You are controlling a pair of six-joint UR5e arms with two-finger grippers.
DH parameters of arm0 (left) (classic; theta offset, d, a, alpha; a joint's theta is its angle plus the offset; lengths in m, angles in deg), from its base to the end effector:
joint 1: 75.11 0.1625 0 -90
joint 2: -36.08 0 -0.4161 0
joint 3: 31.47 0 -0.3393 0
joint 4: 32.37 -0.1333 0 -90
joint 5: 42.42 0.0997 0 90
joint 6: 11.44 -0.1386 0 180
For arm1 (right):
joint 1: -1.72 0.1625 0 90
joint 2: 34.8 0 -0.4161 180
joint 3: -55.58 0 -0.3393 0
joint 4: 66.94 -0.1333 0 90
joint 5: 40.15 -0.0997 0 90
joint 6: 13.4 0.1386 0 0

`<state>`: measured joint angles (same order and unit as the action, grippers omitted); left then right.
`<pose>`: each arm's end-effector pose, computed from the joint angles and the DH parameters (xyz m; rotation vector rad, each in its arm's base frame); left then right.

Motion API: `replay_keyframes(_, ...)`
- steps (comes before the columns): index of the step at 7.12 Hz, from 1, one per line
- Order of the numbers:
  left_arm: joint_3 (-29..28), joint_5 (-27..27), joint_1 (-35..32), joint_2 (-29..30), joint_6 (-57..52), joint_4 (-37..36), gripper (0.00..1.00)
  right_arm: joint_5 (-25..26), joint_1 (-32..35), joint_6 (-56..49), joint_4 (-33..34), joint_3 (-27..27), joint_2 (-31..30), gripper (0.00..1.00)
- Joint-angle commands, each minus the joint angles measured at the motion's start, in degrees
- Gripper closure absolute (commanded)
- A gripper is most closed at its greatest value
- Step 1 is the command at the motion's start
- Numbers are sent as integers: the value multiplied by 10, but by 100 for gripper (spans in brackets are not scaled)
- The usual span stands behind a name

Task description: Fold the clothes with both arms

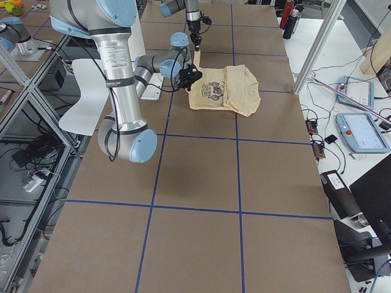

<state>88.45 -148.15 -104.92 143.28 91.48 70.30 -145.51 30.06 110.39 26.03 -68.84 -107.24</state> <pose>0.4031 -0.3413 0.2923 -0.0953 1.0752 -0.5301 -0.3949 -0.3227 0.3043 -0.3023 -0.8680 0.8959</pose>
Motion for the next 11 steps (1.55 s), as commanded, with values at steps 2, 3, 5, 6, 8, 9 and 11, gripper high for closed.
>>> replay_keyframes(2,-44,-26,-76,32,-60,7,100,-63,112,-78,13,103,73,100)
replay_keyframes(3,-57,-26,-87,40,-68,9,100,-63,127,-104,12,141,94,100)
replay_keyframes(5,-112,-26,-109,77,-69,20,100,-63,164,-136,12,225,156,100)
replay_keyframes(6,-139,-26,-118,78,-71,52,100,-63,175,-144,9,266,184,100)
replay_keyframes(8,-157,-26,-132,78,-72,72,100,-63,198,-179,9,327,228,100)
replay_keyframes(9,-158,-26,-133,78,-72,72,100,-63,205,-191,10,340,238,100)
replay_keyframes(11,-192,-24,-141,103,-76,73,100,-63,205,-216,7,383,255,100)
